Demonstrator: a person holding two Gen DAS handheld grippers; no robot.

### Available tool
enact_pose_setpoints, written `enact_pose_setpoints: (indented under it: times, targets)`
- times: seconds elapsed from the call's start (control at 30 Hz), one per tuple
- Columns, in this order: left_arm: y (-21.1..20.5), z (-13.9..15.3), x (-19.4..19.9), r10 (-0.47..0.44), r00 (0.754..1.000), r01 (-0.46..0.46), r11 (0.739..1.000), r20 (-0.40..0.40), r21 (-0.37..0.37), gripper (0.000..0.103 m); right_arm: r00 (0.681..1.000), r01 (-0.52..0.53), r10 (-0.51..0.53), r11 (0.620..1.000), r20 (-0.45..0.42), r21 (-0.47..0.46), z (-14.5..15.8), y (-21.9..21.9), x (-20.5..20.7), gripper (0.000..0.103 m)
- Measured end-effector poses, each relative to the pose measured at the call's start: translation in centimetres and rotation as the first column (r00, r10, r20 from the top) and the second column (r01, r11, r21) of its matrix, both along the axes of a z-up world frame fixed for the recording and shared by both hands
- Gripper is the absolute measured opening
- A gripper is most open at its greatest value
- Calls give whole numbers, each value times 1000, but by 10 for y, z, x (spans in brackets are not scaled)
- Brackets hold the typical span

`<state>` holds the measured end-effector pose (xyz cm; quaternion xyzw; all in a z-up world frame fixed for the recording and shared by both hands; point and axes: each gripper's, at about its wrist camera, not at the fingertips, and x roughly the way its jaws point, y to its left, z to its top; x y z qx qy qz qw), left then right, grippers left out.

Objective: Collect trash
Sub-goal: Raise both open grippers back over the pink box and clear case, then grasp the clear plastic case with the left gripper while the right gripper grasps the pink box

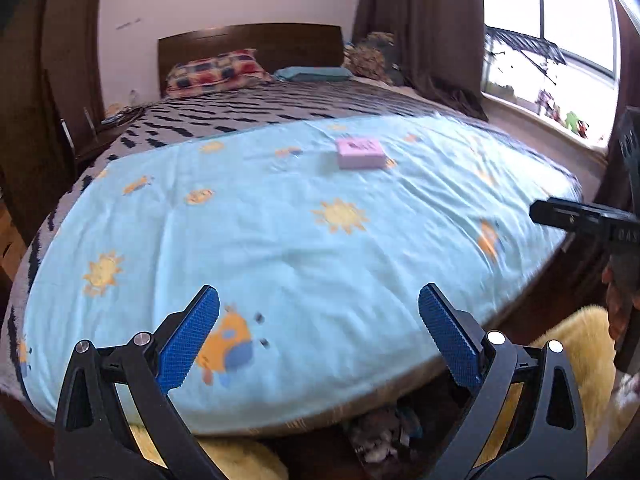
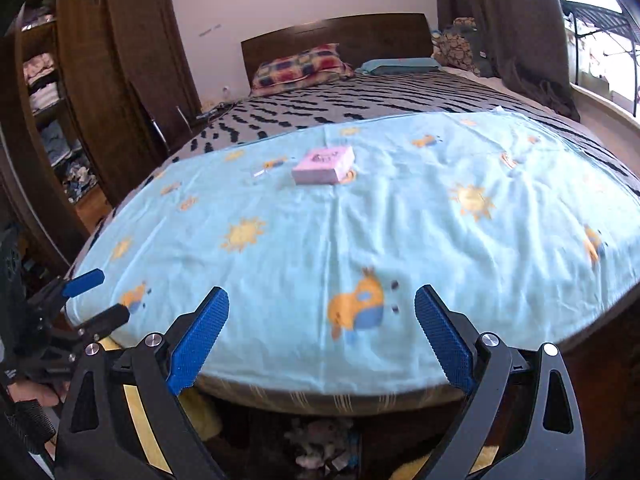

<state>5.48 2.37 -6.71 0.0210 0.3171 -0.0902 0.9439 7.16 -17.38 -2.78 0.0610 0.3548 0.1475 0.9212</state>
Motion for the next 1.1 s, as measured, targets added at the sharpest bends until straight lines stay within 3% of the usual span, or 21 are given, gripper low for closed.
enact_pose_setpoints:
  times: [0.17,0.43,0.73,1.1]
  targets:
    - [18,6,37,52,999,-52,999,1,9,95,999,15,-14,1000,-31,10,5,14,42,95]
    - [38,-15,88,95,993,-90,993,-70,76,95,996,44,-43,999,-74,9,-3,30,101,95]
    - [37,-25,142,81,990,-72,994,-114,84,95,983,79,-65,994,-174,78,-24,57,184,95]
    - [26,-40,200,45,986,-30,995,-161,93,95,962,123,-133,991,-240,-56,-55,100,258,95]
